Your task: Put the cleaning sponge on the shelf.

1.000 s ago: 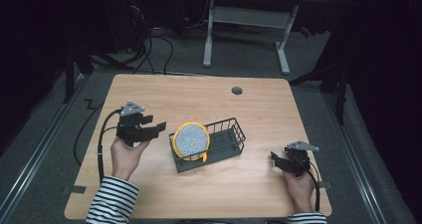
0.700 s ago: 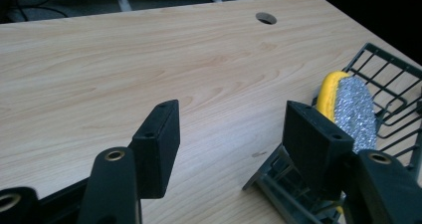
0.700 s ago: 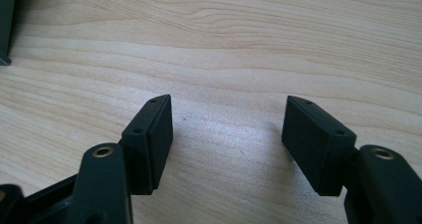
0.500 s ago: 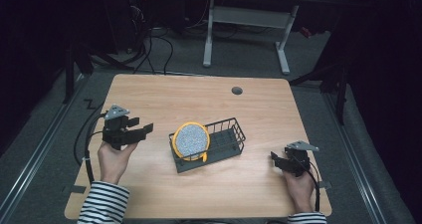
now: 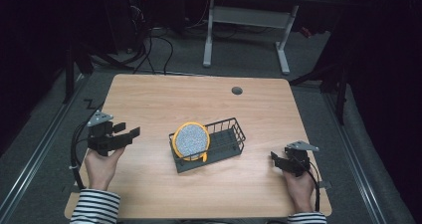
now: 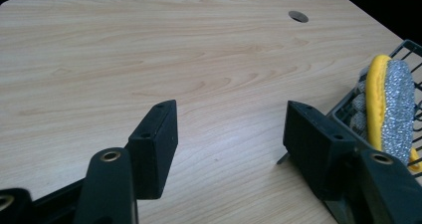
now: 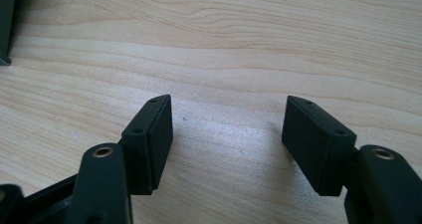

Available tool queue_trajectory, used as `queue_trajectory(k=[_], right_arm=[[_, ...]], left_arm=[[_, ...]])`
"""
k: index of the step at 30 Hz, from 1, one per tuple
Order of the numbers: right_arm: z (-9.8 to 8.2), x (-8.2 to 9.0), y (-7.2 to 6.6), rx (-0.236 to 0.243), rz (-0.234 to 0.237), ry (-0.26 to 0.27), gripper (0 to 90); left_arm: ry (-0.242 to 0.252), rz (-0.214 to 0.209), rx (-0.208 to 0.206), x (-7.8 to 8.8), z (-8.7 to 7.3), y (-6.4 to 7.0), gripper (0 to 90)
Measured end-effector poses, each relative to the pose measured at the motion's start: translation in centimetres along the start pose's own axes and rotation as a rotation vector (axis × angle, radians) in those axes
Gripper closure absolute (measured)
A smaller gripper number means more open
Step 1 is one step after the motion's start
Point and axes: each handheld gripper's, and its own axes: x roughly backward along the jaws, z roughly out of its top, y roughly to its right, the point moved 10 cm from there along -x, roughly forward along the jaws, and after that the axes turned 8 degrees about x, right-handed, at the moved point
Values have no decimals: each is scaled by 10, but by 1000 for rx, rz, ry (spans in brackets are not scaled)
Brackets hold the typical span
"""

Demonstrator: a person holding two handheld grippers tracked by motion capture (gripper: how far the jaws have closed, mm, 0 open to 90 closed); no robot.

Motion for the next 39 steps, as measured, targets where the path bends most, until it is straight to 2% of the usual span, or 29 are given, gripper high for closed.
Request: queue_trajectory(k=[7,15,21,28,34,39], right_arm=[[0,0,0,-1,-2,1,370],[0,0,0,-1,-2,1,370],[0,0,0,-1,-2,-1,369],[0,0,0,-2,-3,0,369],[0,0,0,-2,-3,0,368],[0,0,0,-2,-2,0,368]], left_arm=[[-9,33,35,2,-14,-18,384],[-15,54,52,4,-27,-30,379],[-30,68,56,5,-37,-37,370],[-36,77,90,6,-52,-45,366],[-67,88,104,0,-66,-49,379],[-72,91,114,-5,-73,-52,378]])
